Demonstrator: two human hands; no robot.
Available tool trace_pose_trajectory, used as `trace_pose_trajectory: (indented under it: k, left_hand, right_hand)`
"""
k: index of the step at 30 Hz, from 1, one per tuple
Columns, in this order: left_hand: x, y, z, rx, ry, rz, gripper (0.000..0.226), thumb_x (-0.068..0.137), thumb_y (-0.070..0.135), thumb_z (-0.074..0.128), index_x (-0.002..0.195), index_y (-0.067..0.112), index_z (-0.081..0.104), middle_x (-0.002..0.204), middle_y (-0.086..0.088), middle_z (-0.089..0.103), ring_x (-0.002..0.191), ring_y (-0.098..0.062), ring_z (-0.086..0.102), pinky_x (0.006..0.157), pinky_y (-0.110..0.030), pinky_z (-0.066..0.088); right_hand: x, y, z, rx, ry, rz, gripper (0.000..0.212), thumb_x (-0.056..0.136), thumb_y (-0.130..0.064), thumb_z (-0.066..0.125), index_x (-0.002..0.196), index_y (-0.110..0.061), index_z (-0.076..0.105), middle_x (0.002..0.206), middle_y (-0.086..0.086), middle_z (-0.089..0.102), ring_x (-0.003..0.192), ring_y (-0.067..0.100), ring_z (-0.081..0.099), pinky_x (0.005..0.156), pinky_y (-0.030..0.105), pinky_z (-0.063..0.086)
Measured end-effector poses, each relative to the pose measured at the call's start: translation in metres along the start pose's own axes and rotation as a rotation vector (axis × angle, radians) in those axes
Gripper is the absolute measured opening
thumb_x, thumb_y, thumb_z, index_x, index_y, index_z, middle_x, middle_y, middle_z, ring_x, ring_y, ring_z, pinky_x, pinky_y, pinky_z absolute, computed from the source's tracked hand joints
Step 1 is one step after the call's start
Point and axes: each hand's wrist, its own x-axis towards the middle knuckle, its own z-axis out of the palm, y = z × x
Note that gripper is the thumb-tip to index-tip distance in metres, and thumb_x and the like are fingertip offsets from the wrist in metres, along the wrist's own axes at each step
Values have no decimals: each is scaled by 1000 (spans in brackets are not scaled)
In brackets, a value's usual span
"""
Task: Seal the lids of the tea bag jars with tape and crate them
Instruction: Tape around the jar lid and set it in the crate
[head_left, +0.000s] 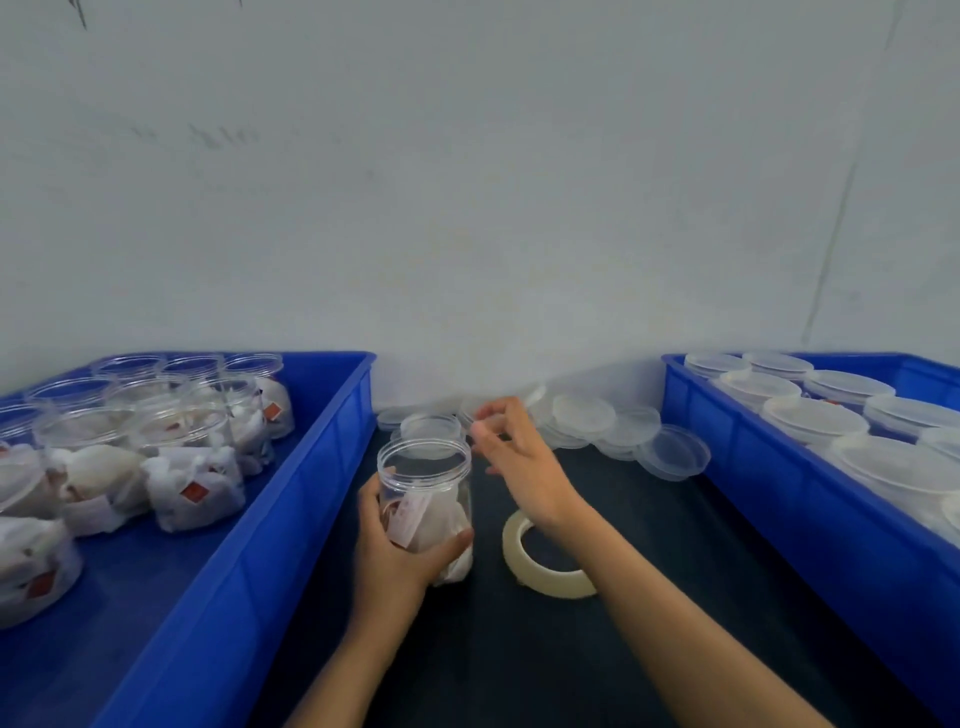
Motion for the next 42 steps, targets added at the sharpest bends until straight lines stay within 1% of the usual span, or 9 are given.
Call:
trace_pose_trajectory:
  k: [3, 7, 13, 22, 25, 27, 30, 34, 42]
  left_hand:
    - [1, -2, 1, -26, 60, 13, 100, 56, 26, 93, 132, 50, 33, 130, 17, 45, 119, -8, 45, 96, -31, 39]
    - [3, -8, 0, 4, 128, 28, 108, 52, 32, 94, 140, 47, 33, 138, 15, 40, 124, -10, 42, 97, -33, 37]
    - [5, -14, 2, 87, 103, 65, 113, 44, 38, 96, 137, 49, 32, 128, 5, 50, 114, -18, 53, 95, -48, 49]
    - [6, -23, 1, 89, 88, 104, 111, 47, 30, 96, 129, 63, 28, 127, 7, 49, 114, -16, 51, 87, -35, 44]
    - [7, -20, 0, 94, 76, 115, 114, 46, 28, 96, 135, 53, 31, 130, 2, 50, 118, -20, 51, 95, -43, 45]
    - [7, -18, 1, 126, 68, 137, 115, 44, 27, 96, 139, 45, 33, 131, 1, 52, 119, -20, 51, 97, -44, 44]
    - [5, -13, 4, 118, 68, 138, 112, 42, 23, 97, 133, 42, 36, 118, 9, 55, 106, -15, 55, 84, -32, 45]
    - [-5, 1, 6, 176, 47, 180, 93, 39, 34, 96, 105, 46, 32, 96, 26, 53, 82, 1, 57, 63, -22, 40]
    - [-26, 23, 3, 321, -113, 260, 81, 44, 51, 89, 105, 51, 37, 102, 30, 55, 87, 10, 58, 63, -13, 43]
  right_hand:
    - [41, 28, 9, -32, 121, 104, 24, 95, -18, 60, 112, -18, 44, 112, 3, 55, 97, 14, 57, 77, 18, 47]
    - [85, 62, 35, -301, 45, 137, 51, 88, -12, 66, 131, -7, 38, 133, 16, 45, 120, 30, 47, 102, 41, 42]
    - [126, 82, 61, -489, 1, 202, 47, 98, -4, 34, 144, -7, 25, 144, 26, 32, 136, 39, 26, 113, 45, 25]
    - [132, 99, 71, -631, 58, 199, 58, 95, -15, 54, 144, -17, 24, 147, 13, 32, 138, 35, 26, 112, 54, 23]
    - [124, 86, 60, -546, 66, 150, 62, 92, -7, 52, 146, -16, 23, 148, 15, 31, 134, 40, 30, 108, 53, 28]
    - [111, 74, 47, -499, 20, 107, 74, 87, -10, 62, 147, -14, 19, 148, 17, 29, 132, 42, 31, 107, 52, 32]
    - [79, 56, 17, -507, -75, 42, 94, 80, -22, 76, 149, -16, 12, 149, 15, 26, 132, 41, 30, 109, 51, 32]
    - [25, 33, -28, -566, -180, 4, 99, 79, -33, 77, 151, -22, 9, 155, 6, 23, 142, 33, 23, 114, 50, 29]
    - [-72, 17, -69, -488, -148, 31, 100, 72, -28, 80, 144, -42, 12, 151, -10, 24, 136, 17, 32, 112, 43, 35]
